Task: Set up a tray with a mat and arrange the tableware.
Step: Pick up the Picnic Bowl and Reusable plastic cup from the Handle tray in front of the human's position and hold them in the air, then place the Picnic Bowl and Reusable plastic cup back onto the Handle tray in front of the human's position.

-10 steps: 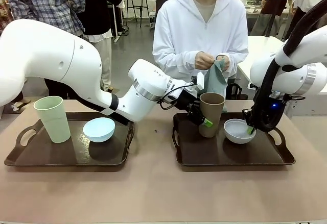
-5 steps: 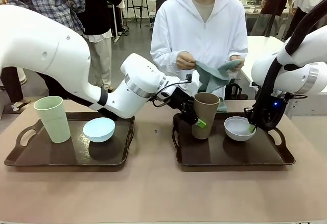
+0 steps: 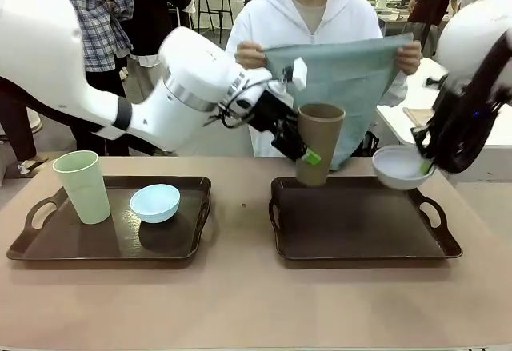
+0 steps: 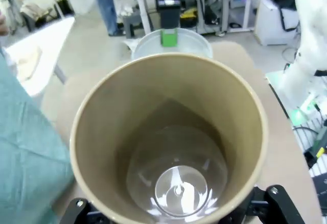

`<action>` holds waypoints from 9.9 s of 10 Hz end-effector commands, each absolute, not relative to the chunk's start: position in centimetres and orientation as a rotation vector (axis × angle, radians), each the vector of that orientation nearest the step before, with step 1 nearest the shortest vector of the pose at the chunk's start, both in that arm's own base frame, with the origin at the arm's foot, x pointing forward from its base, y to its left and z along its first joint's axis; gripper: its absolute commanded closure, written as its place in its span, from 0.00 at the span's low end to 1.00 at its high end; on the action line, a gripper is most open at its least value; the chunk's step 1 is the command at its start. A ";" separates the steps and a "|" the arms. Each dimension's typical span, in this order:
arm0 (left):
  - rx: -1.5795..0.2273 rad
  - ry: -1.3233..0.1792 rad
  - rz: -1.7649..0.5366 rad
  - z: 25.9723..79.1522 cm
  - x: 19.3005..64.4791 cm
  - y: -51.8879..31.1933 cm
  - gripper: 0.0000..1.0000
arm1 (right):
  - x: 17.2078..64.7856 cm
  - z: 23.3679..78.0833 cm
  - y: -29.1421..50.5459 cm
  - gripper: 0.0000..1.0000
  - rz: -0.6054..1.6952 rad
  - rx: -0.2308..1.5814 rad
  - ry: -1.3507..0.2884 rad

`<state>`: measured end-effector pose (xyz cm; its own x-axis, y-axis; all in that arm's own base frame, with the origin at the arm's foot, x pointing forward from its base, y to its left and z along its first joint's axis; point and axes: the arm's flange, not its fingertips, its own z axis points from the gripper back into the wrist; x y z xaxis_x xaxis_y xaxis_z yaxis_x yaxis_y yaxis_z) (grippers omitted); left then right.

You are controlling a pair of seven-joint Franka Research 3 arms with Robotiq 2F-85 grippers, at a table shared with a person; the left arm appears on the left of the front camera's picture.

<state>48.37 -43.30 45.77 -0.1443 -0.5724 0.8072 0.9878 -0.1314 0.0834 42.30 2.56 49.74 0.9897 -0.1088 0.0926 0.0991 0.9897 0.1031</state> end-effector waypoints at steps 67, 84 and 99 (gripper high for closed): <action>-0.748 -0.859 -1.555 44.5 48.6 -42.5 0.15 | 39.9 49.6 2.0 0.96 -0.095 0.101 -0.110; -0.820 -0.840 -1.715 32.2 51.4 -45.6 0.15 | 45.3 34.9 3.5 0.96 -0.015 0.183 -0.043; -0.746 -0.522 -1.633 34.2 50.9 -40.8 0.00 | 43.4 37.5 3.4 0.00 0.070 0.150 -0.139</action>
<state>52.07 -42.08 31.97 -0.1125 -0.6179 0.7781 0.9817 -0.1902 -0.0092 44.74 3.68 37.24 0.9916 0.0244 0.1267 -0.0426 0.9888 0.1433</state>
